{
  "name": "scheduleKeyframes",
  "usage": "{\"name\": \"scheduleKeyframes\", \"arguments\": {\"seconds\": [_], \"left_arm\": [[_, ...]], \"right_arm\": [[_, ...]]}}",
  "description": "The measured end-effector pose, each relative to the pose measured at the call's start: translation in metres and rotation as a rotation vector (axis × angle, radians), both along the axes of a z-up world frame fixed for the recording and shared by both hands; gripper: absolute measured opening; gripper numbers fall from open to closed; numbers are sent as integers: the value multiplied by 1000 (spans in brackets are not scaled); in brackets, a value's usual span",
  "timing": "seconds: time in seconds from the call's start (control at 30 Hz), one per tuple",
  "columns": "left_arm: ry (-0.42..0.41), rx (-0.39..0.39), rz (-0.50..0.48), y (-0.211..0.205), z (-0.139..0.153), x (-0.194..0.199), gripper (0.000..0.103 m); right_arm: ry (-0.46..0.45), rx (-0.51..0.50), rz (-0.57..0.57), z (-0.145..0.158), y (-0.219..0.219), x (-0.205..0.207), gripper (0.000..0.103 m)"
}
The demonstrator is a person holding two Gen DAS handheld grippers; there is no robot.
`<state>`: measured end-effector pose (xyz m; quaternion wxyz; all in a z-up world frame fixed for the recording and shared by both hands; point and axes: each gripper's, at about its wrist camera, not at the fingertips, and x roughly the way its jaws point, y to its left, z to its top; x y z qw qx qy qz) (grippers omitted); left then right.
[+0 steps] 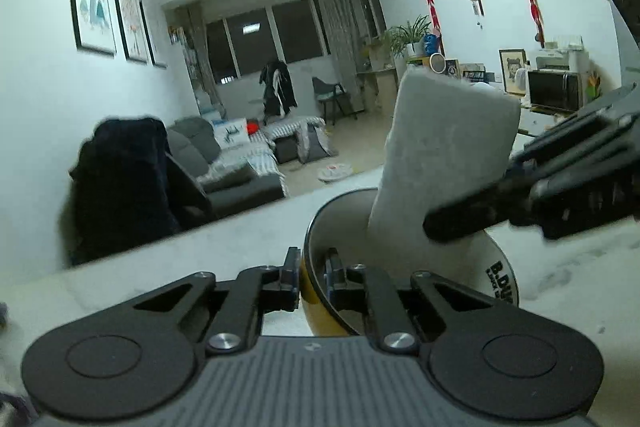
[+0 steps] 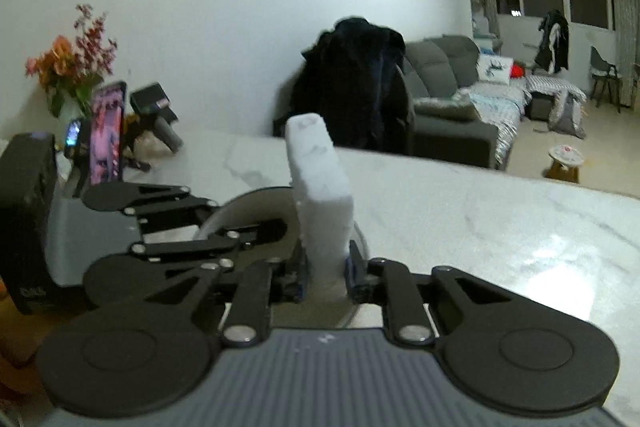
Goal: Clean bowl
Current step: 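Rub the sponge around the bowl interior with the right tool while the left tool holds the bowl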
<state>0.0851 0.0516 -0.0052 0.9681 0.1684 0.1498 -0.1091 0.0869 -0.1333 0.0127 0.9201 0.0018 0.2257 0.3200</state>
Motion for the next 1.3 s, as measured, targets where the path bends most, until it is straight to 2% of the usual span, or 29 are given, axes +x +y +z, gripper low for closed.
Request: {"name": "scheduleKeyframes", "arguments": {"seconds": [0.13,0.23,0.3,0.47,0.7,0.93,1.1,1.3], "left_arm": [[-47,-23,-23,4,-5,-4,13],[-58,-52,-38,5,-6,-9,18],[-24,-91,-42,11,-8,-6,23],[40,-148,-44,18,-4,5,23],[27,-47,-42,7,-4,1,16],[-73,83,-70,-2,-11,-6,14],[-67,80,-84,-2,-14,-5,15],[-75,87,-101,-3,-17,-7,19]], "right_arm": [[20,-74,-1,-16,15,5,17],[34,-69,11,-20,19,6,17],[20,-72,17,-19,22,2,17],[13,-84,5,-23,24,1,19],[-5,-68,-14,-22,23,-2,21],[-41,-24,-46,-16,16,-9,21],[-50,14,-72,-12,8,-11,21],[0,16,-87,-14,5,-6,19]]}}
